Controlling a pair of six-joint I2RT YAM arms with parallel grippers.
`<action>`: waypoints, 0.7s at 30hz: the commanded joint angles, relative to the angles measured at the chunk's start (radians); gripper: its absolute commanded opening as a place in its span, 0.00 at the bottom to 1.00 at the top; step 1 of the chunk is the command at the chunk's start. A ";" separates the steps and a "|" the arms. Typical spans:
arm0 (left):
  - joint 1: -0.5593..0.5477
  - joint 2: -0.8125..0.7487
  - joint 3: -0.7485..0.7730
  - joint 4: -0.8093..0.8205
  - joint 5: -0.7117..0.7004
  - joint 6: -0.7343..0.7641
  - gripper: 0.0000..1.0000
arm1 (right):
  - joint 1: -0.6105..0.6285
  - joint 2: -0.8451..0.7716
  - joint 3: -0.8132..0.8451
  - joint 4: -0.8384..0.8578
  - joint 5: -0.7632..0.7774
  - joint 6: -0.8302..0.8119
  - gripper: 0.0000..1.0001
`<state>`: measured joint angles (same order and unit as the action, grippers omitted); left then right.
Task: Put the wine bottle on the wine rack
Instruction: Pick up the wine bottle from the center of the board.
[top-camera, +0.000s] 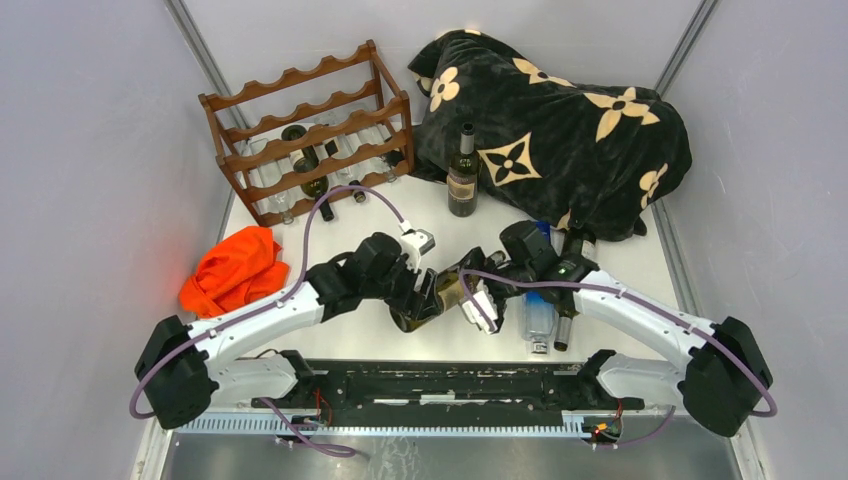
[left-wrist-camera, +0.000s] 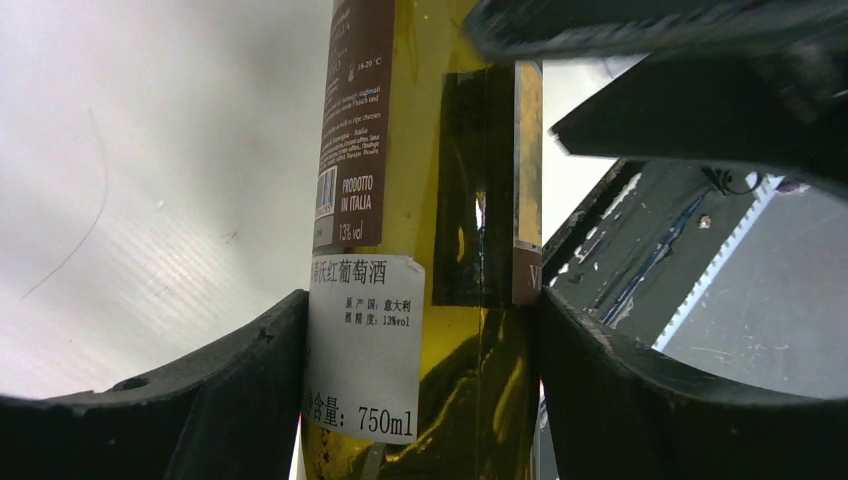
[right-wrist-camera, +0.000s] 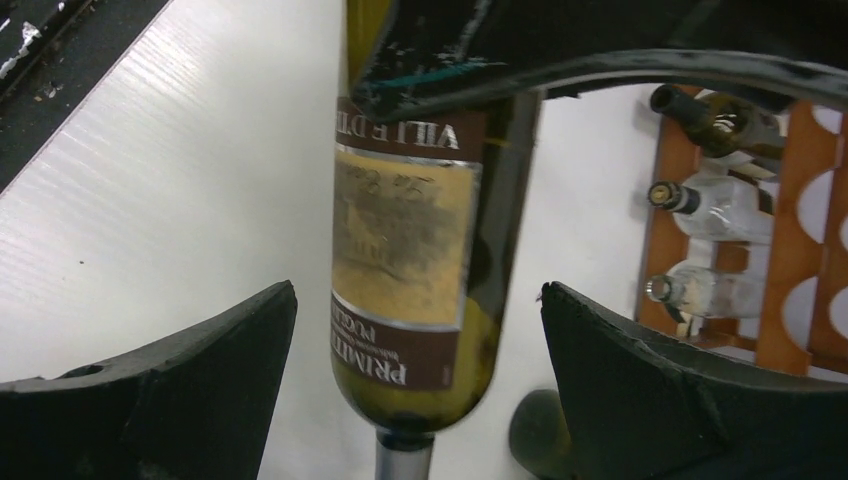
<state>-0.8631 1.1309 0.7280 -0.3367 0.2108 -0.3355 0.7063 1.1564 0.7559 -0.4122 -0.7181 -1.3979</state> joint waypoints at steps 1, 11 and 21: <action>0.012 0.012 0.098 0.164 0.123 -0.002 0.02 | 0.057 0.025 -0.058 0.162 0.135 0.085 0.98; 0.018 0.086 0.139 0.227 0.214 -0.036 0.02 | 0.115 0.035 -0.121 0.297 0.246 0.162 0.93; 0.023 0.108 0.172 0.233 0.215 -0.056 0.02 | 0.120 0.031 -0.103 0.303 0.248 0.210 0.32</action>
<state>-0.8463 1.2613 0.8146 -0.2520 0.3702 -0.3393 0.8173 1.1950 0.6296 -0.1490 -0.4644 -1.2259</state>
